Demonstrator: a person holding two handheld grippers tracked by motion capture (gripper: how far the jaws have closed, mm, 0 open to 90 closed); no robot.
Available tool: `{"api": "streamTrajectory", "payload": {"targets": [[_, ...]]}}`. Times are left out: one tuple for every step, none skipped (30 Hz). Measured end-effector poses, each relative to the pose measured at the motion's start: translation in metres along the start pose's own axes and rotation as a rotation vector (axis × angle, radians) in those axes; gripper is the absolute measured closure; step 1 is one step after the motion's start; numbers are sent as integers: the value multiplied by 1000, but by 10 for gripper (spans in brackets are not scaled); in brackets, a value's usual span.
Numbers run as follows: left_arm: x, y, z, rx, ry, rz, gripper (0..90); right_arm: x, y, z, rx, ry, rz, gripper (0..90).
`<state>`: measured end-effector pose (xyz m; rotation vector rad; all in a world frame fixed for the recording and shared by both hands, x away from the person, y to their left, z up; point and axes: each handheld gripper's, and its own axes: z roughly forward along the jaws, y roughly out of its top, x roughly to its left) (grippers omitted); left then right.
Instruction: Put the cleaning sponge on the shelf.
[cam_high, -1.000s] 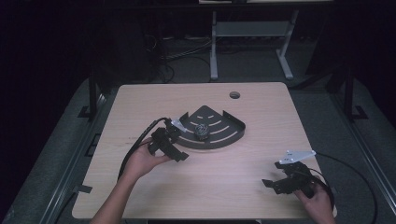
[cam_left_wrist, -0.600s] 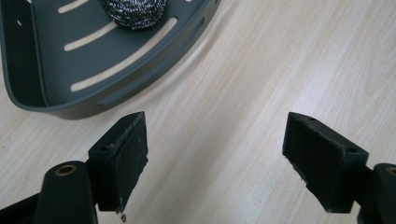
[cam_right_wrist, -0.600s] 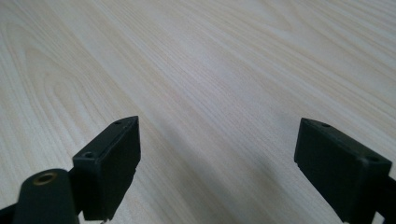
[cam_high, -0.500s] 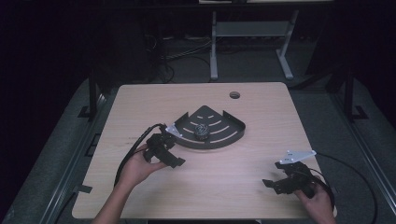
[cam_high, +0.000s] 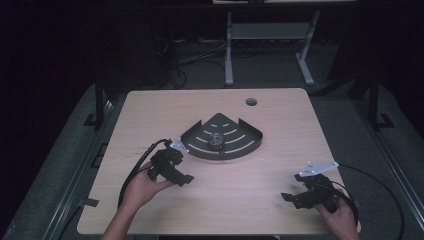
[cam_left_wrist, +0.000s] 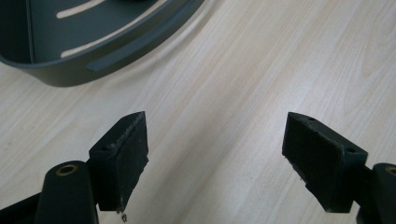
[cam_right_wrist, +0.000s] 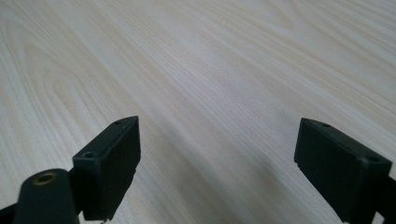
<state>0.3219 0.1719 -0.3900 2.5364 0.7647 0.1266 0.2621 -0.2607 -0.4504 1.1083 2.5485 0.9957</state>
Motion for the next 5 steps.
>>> {"api": "streamTrajectory", "payload": {"targets": [[-1,-2,0,4,-1,1,217,0,0,0,-5,1,-2,142],[-1,-2,0,4,-1,1,217,0,0,0,-5,1,-2,142],[-2,-3,-2,0,1,-1,217,2,1,-1,-3,-3,-3,142],[-2,-3,-2,0,1,-1,216,2,1,-1,-3,-3,-3,142],[-3,-5,-2,-6,1,-3,216,2,1,-1,-6,-3,-4,142]]}}
